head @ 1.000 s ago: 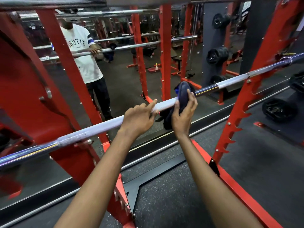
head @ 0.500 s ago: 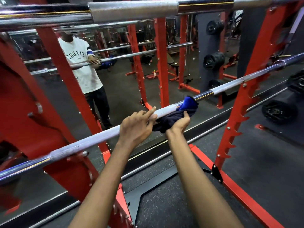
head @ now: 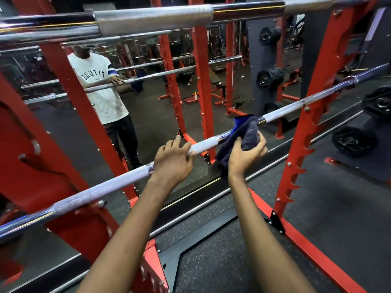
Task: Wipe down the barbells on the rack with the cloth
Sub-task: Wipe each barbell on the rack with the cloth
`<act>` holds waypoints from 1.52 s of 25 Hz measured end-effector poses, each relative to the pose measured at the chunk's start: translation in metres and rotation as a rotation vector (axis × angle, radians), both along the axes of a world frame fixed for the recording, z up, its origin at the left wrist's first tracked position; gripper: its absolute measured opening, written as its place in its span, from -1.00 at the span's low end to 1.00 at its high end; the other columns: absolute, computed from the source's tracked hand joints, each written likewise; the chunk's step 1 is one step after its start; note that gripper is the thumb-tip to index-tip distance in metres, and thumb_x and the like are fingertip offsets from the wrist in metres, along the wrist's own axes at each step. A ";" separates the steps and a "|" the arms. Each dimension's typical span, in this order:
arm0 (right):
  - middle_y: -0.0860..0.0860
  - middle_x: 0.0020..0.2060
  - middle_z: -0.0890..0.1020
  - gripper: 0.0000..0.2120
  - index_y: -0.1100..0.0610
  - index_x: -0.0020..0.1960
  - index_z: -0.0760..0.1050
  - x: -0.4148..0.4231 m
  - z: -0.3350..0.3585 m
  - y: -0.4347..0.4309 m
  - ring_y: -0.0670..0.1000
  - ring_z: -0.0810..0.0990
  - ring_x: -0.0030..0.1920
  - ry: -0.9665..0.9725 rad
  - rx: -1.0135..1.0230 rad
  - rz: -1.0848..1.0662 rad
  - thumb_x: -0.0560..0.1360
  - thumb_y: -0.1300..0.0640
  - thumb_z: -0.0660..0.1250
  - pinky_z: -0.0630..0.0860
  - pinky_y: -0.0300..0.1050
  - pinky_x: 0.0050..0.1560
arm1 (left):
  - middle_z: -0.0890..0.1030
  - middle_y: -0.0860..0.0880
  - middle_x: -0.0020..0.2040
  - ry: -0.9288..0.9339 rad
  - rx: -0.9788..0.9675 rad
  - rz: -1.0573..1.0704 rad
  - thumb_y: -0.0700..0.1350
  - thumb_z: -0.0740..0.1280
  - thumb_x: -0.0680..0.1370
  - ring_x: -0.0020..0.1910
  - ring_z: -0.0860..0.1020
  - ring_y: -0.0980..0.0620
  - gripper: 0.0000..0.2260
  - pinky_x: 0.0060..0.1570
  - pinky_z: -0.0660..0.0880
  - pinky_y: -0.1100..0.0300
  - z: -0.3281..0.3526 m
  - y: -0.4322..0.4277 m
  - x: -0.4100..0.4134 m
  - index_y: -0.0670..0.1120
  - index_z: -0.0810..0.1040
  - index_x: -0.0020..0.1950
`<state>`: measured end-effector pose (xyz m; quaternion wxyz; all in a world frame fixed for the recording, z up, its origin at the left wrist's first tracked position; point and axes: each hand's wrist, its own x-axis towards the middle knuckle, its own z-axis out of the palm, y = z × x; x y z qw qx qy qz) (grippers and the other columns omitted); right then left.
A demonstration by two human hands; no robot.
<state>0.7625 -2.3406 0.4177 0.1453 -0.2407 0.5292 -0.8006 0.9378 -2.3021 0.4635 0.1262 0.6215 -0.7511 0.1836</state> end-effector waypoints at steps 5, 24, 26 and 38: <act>0.11 0.23 0.50 -0.43 -0.01 0.37 0.56 -0.032 0.026 -0.021 0.20 0.47 0.19 0.701 0.219 -0.027 0.36 0.16 0.46 0.45 0.11 0.25 | 0.44 -0.13 0.48 0.063 0.037 -0.121 0.16 0.13 0.67 0.36 0.47 -0.17 -0.62 0.21 0.46 -0.04 0.001 -0.029 -0.016 0.10 0.50 0.43; 0.00 0.27 0.58 -0.63 -0.02 0.33 0.57 -0.093 0.014 -0.059 0.07 0.52 0.37 1.054 -0.021 0.406 0.55 -0.05 0.37 0.42 0.18 0.40 | 0.64 0.01 0.09 0.034 -0.067 -0.132 0.19 0.03 0.68 -0.07 0.65 -0.11 -0.61 -0.27 0.45 0.05 -0.006 -0.038 -0.055 0.14 0.46 0.40; -0.01 0.30 0.55 -0.65 -0.02 0.33 0.56 -0.076 0.008 -0.049 0.07 0.48 0.42 1.130 -0.069 0.450 0.58 -0.09 0.38 0.38 0.12 0.46 | 0.63 0.02 0.05 0.038 -0.083 -0.132 0.19 0.05 0.68 -0.12 0.65 -0.10 -0.62 -0.33 0.37 0.08 -0.005 -0.036 -0.056 0.16 0.46 0.41; 0.02 0.33 0.53 -0.61 0.07 0.33 0.54 -0.090 0.002 -0.065 0.14 0.44 0.45 0.894 0.056 0.229 0.56 -0.06 0.35 0.33 0.17 0.52 | 0.61 0.02 0.02 0.094 -0.024 -0.106 0.23 -0.02 0.67 -0.04 0.64 -0.09 -0.61 -0.25 0.46 0.05 0.000 -0.038 -0.057 0.21 0.39 0.42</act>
